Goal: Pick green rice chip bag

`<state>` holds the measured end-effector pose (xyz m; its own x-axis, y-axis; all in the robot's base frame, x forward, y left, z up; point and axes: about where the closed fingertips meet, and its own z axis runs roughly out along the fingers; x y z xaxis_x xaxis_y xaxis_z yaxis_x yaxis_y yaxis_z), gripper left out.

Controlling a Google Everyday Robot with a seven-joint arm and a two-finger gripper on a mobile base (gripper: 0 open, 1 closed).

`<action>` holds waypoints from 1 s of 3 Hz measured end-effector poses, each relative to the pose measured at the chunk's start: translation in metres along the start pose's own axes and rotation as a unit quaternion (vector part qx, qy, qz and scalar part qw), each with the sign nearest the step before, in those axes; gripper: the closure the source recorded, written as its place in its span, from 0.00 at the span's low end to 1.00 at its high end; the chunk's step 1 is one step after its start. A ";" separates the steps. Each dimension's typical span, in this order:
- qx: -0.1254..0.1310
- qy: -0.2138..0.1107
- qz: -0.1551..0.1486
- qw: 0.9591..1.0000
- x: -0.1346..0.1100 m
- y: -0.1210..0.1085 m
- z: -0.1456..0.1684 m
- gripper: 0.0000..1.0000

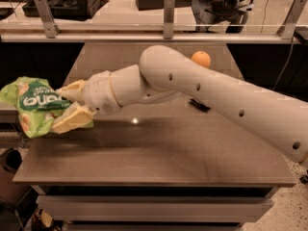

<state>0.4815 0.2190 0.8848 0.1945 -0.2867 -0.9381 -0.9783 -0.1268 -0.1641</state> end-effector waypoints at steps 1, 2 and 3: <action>0.013 -0.027 -0.030 0.999 -0.024 -0.015 -0.023 1.00; 0.033 -0.035 -0.053 0.997 -0.048 -0.025 -0.048 1.00; 0.048 -0.046 -0.070 0.995 -0.067 -0.031 -0.069 1.00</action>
Offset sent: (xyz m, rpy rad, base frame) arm 0.0299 -0.0533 0.1039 0.1173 -0.1750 -0.0578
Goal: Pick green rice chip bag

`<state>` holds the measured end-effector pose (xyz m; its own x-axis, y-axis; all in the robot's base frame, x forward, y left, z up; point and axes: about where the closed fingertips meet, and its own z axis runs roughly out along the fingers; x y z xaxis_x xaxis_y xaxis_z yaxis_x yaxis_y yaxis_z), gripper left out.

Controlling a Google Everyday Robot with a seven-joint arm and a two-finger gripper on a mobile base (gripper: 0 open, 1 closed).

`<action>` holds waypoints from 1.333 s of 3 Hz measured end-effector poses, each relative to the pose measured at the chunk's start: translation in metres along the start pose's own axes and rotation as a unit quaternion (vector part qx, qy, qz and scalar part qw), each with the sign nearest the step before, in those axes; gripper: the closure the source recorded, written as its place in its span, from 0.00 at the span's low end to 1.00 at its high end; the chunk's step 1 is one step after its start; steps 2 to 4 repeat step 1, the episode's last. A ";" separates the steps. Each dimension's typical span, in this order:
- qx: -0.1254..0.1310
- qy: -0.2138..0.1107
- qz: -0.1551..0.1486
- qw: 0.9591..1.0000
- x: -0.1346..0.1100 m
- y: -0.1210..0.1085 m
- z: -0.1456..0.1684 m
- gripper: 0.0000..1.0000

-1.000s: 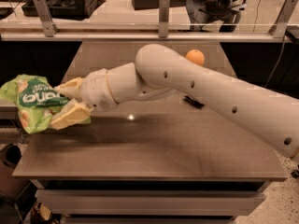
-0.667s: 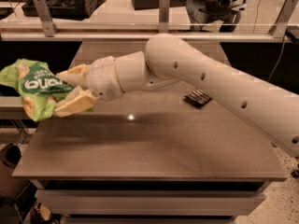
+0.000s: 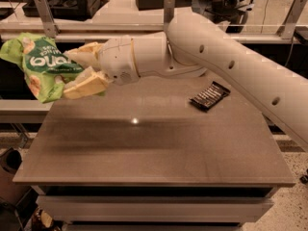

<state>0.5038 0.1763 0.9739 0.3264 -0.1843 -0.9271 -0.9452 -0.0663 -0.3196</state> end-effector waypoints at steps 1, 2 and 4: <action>0.003 -0.011 -0.012 1.000 -0.007 -0.005 -0.011 1.00; 0.003 -0.011 -0.012 1.000 -0.007 -0.005 -0.011 1.00; 0.003 -0.011 -0.012 1.000 -0.007 -0.005 -0.011 1.00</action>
Offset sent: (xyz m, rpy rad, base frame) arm 0.0000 0.0000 0.0000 0.0000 0.0000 0.0000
